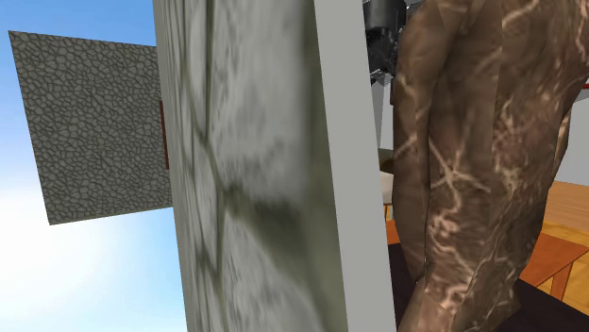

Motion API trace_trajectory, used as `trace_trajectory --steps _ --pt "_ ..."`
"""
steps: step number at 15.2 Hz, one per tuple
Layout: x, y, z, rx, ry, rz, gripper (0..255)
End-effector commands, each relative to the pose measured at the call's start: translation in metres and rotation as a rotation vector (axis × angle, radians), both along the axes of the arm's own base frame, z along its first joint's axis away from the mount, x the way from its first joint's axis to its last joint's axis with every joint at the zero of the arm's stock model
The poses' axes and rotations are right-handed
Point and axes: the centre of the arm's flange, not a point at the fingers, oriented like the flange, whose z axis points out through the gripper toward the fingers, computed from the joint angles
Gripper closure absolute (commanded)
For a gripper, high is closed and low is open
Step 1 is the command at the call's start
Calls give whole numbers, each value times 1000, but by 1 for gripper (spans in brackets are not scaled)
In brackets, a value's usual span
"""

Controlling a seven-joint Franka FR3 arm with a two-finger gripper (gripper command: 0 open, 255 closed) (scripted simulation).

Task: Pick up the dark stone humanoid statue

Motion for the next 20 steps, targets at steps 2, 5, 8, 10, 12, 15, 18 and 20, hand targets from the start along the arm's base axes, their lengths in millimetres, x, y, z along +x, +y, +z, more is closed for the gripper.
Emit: trace_trajectory --steps 2,5,8,10,12,15,18,20 --pt "12 35 5 19 -3 -1 0" --pt "22 69 12 37 -6 -1 0" --pt "33 104 19 55 -9 -2 0" --pt "41 127 24 66 -11 -2 0" --pt "48 150 29 78 -13 -2 0" --pt "59 184 38 96 -16 -3 0" --pt "70 218 47 114 -19 -3 0" --pt "77 240 54 126 -21 -4 0"
